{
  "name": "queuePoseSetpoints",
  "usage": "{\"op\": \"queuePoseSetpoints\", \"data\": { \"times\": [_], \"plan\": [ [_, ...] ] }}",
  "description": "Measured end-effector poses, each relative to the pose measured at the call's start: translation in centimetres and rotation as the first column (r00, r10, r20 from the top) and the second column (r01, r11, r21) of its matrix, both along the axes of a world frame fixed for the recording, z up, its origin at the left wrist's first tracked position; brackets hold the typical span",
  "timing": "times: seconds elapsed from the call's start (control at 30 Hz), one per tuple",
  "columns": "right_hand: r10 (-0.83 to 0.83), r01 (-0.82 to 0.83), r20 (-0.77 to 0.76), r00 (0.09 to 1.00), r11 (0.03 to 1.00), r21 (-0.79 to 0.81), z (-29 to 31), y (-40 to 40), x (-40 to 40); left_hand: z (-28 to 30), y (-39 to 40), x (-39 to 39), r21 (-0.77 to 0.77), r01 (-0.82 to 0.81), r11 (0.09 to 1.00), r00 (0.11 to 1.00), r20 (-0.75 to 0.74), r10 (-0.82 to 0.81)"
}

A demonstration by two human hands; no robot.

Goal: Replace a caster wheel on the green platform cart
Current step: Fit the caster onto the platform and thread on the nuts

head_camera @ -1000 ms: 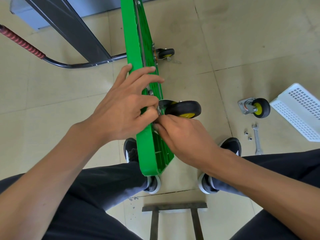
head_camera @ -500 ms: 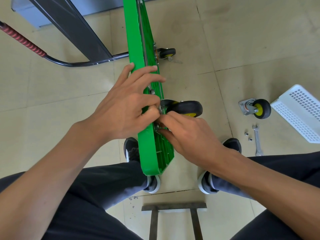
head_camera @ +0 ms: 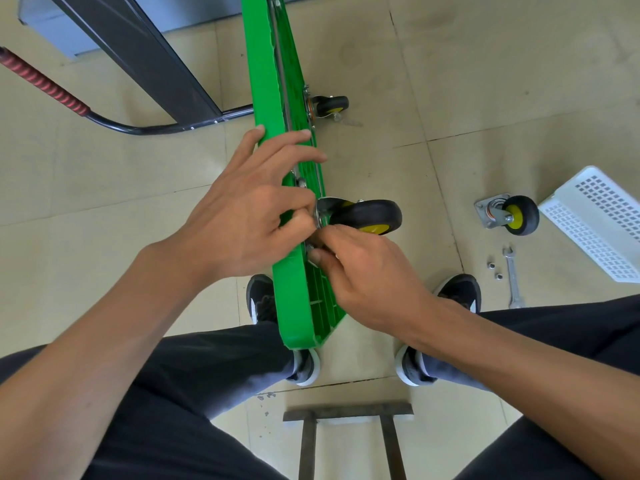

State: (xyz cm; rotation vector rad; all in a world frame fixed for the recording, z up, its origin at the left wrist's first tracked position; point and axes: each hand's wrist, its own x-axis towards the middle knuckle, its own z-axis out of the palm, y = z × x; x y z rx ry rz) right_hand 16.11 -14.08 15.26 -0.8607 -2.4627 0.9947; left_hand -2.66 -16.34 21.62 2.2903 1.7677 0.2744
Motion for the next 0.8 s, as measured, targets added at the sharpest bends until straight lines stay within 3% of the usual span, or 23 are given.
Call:
{"op": "queuePoseSetpoints", "data": {
  "times": [0.33,0.57,0.8],
  "plan": [
    [-0.094,0.101,0.063,0.994,0.989,-0.11,0.56,-0.29,-0.58,-0.12,0.03,-0.07,0.005,0.007,1.0,1.0,-0.01,-0.007],
    [-0.1,0.105,0.031,0.994,0.958,-0.268,0.52,0.0,-0.66,-0.05,0.01,-0.05,-0.003,0.004,1.0,1.0,-0.001,-0.004],
    [-0.088,0.096,0.042,0.995,0.948,-0.302,0.43,0.15,-0.38,0.08,0.1,0.11,-0.008,0.012,1.0,1.0,-0.024,-0.012]
  ]
}}
